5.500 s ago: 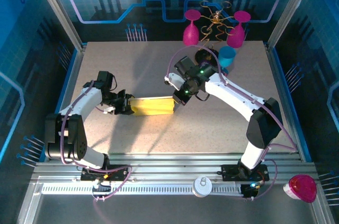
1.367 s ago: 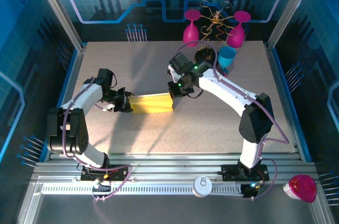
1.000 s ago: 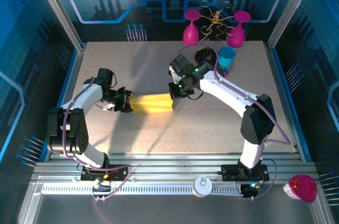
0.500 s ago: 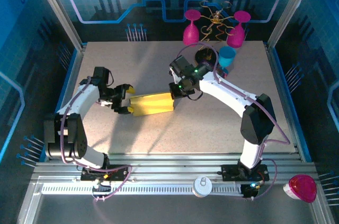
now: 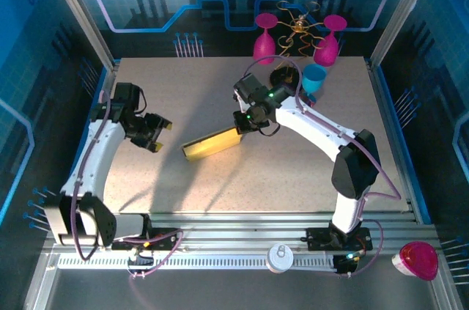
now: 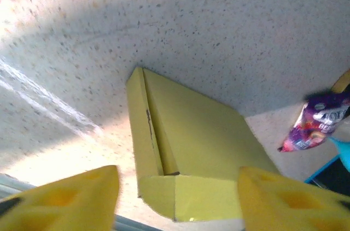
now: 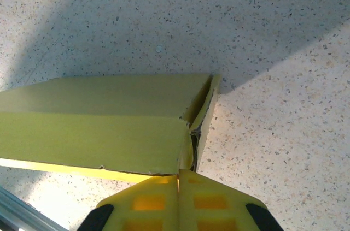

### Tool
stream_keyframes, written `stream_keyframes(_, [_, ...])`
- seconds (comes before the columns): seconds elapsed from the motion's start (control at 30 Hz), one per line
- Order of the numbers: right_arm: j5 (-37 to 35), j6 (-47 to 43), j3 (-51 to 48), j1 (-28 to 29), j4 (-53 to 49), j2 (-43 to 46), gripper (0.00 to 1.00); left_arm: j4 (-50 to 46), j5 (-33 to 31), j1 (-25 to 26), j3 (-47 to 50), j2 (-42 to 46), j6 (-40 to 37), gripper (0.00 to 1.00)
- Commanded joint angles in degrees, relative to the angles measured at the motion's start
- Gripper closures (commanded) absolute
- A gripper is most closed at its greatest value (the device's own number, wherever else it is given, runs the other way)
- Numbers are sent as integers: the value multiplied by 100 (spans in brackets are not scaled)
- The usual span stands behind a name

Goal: Fold the paper box

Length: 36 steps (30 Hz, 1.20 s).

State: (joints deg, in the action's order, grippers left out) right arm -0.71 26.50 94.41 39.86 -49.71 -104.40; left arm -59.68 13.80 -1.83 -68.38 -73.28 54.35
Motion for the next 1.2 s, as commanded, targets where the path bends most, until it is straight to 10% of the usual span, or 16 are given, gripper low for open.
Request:
stream_keyframes(0.0, [-49,-75,165,47,-153,-97,100,-549,-713,314,-85,423,-1729,52])
stream_keyframes(0.3, [62,-120,211,7,-118,-230,100,-194,-1044,1553,474,869,-2931,50])
stream_keyframes(1.17, [191,-216,497,-141,-196,-501,100,393,-1394,1597,234,-39,-3465,47])
